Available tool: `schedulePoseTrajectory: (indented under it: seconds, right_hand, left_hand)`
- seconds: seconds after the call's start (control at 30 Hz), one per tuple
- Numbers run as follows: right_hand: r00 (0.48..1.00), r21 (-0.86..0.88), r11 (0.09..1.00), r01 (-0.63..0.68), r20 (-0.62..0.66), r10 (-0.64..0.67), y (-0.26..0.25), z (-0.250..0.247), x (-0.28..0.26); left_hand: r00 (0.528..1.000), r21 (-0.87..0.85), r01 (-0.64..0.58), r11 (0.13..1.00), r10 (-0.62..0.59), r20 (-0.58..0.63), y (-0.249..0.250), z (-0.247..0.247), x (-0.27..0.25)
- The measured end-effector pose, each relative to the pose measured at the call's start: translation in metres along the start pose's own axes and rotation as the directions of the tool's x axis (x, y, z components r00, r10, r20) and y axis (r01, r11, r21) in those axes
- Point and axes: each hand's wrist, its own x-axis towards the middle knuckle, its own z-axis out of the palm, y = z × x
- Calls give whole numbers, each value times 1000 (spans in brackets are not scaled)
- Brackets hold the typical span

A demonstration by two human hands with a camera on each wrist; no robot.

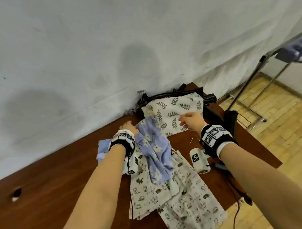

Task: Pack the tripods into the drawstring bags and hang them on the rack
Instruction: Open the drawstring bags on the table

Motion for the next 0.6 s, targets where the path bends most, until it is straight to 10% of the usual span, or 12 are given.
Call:
schedulePoseTrajectory:
  seconds: [0.23,0.6]
  right_hand:
    - [944,11,1000,19,-331,-15,9,-10,28]
    - [979,-58,998,19,-201,-31,8,-16,35]
  left_hand:
    - [1000,193,-11,981,12,-4,9,11,25]
    - [1000,278,-19,960,18,4,16,1,6]
